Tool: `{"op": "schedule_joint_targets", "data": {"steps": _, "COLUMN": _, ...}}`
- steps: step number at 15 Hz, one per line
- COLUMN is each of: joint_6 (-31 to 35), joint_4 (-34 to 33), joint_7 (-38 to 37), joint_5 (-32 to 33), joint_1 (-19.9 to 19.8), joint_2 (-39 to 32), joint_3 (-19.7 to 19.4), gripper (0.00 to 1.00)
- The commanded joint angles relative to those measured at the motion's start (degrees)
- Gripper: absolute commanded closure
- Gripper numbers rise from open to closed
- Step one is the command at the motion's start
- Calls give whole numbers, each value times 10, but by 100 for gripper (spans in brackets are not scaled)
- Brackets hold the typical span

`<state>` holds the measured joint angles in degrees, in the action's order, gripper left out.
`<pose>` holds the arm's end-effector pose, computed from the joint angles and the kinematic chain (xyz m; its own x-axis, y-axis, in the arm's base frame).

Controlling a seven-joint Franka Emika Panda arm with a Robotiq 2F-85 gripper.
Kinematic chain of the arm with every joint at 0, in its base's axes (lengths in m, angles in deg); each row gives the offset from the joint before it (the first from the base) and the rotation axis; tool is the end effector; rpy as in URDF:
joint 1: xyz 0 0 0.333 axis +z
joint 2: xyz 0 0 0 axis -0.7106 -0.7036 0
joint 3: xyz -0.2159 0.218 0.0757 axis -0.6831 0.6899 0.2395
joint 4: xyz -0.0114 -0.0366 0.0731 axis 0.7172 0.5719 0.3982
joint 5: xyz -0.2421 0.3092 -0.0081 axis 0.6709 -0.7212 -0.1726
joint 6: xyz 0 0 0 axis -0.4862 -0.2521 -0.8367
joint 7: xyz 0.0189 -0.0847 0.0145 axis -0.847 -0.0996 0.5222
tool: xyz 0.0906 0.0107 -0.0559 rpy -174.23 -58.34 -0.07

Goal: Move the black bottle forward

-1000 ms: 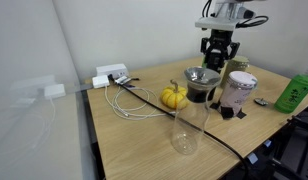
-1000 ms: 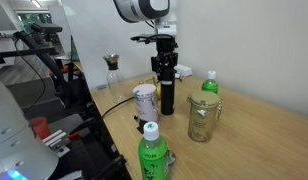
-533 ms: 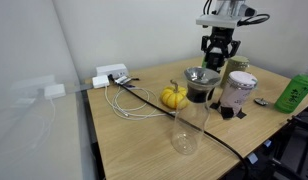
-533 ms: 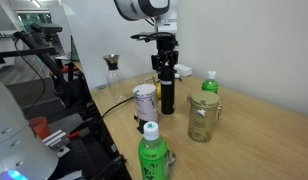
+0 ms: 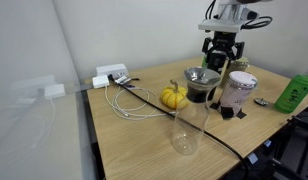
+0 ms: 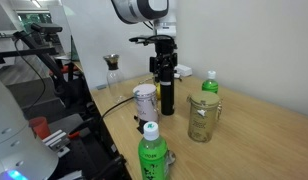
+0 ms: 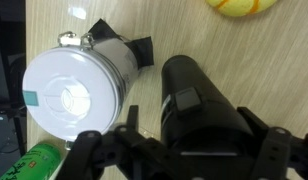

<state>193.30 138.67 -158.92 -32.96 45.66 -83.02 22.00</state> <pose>0.5084 -0.0165 0.2790 0.0974 -0.9951 0.0152 -0.9946 -0.0968 0.0378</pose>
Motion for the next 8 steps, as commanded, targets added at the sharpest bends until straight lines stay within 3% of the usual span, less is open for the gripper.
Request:
{"op": "schedule_joint_targets", "data": {"steps": 1, "joint_6": 3, "joint_4": 9, "joint_7": -3, "joint_5": 12, "joint_1": 4, "joint_2": 7, "joint_3": -4, "gripper": 34}}
{"op": "schedule_joint_targets", "data": {"steps": 4, "joint_6": 6, "joint_4": 8, "joint_7": -2, "joint_5": 12, "joint_1": 5, "joint_2": 10, "joint_3": -3, "gripper": 52}}
{"op": "schedule_joint_targets", "data": {"steps": 8, "joint_6": 7, "joint_4": 7, "joint_7": 2, "joint_5": 9, "joint_1": 5, "joint_2": 9, "joint_3": -2, "gripper": 52}}
